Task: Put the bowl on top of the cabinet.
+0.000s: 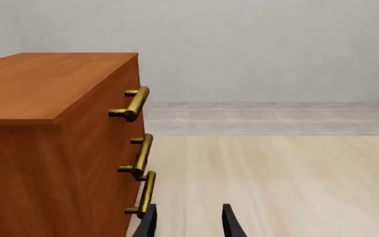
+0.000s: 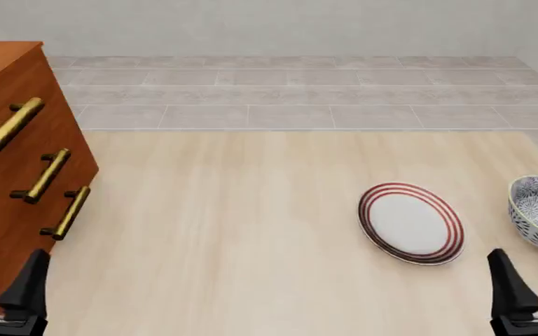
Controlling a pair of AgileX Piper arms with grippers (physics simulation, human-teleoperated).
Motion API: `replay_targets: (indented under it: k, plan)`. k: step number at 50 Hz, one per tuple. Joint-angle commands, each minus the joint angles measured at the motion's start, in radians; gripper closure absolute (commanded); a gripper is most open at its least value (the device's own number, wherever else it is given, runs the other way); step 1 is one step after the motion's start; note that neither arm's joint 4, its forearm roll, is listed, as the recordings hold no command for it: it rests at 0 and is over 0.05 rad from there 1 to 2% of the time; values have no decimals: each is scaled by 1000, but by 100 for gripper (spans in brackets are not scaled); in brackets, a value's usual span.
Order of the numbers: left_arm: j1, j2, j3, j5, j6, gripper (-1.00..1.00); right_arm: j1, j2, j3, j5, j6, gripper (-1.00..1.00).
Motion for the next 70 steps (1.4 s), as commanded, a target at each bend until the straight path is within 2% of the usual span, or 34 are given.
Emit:
replay_targets:
  k: [1,11,21,29,38,39,43,52,66,67,69,70]
  plan:
    - [-1,5,-3,-1,1,-100,3,25,-2,-17,-6,-100]
    - [-4,9,-2,-3,2,-100,3,35,0,-26,-12,-100]
    - [-9,12,-1,-4,9,-100,7,120,-6,-92,-19,-100]
    - [-11,20,0,-8,16,-100,-15,210,-58,-118,-16,-100]
    - [-9,27,0,-13,23,-100,-28,278,-122,-103,-17,-100]
    - [-8,24,0,-12,23,-100,-21,295,-129,-106,-41,-100]
    - [-9,22,0,-10,22,-100,-31,344,-151,-111,-28,-100]
    - [-8,20,0,-9,23,-100,-41,406,-232,-61,-61,-100]
    - [-13,28,0,-14,21,-100,-68,533,-297,-81,-107,-100]
    - [-12,28,0,-15,20,-100,-76,557,-307,-84,-125,-100]
    - [-13,27,0,-14,20,-100,-78,560,-320,-78,-124,-100]
    - [-14,26,-1,-13,18,-100,-89,595,-324,-84,-157,-100]
